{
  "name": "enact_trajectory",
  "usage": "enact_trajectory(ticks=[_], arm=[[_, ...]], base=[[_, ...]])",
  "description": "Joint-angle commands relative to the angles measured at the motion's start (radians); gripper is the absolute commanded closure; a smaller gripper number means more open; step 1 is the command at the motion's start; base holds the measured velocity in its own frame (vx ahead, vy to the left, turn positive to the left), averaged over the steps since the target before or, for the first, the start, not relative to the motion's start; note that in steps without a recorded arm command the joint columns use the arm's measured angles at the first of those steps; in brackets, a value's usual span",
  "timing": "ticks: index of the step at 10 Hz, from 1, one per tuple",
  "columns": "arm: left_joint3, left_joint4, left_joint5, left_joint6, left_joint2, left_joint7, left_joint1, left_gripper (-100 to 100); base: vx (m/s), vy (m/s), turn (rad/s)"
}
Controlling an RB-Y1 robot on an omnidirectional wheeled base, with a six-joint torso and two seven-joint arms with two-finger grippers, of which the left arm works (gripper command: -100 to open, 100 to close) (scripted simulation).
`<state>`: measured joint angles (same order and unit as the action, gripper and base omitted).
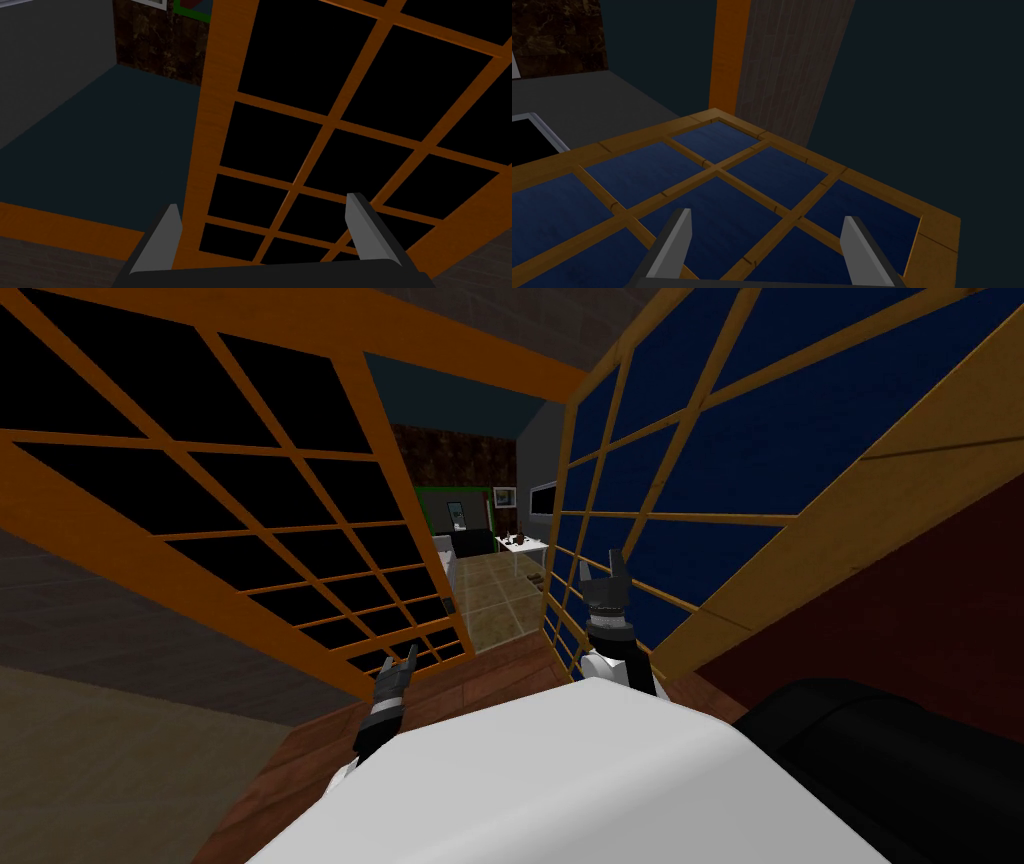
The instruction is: Pull the door open
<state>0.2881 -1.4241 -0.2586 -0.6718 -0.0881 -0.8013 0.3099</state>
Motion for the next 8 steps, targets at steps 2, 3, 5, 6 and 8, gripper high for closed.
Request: enact_trajectory(ticks=[2, 3, 5, 6, 8], arm=[[0.018, 0.047, -0.01, -0.016, 0.007, -0.053, -0.01, -100], [0.024, 0.064, -0.014, -0.022, 0.009, -0.071, -0.014, -100], [0.037, 0.1, -0.02, -0.034, 0.014, -0.108, -0.022, -100], [0.044, 0.118, -0.024, -0.041, 0.017, -0.126, -0.027, -100], [0.057, 0.153, -0.03, -0.053, 0.022, -0.161, -0.035, -100]], base=[[0.11, -0.003, -0.045], [0.096, 0.02, -0.048], [0.091, -0.006, -0.041], [0.108, -0.006, -0.042], [0.092, 0.005, -0.041]])
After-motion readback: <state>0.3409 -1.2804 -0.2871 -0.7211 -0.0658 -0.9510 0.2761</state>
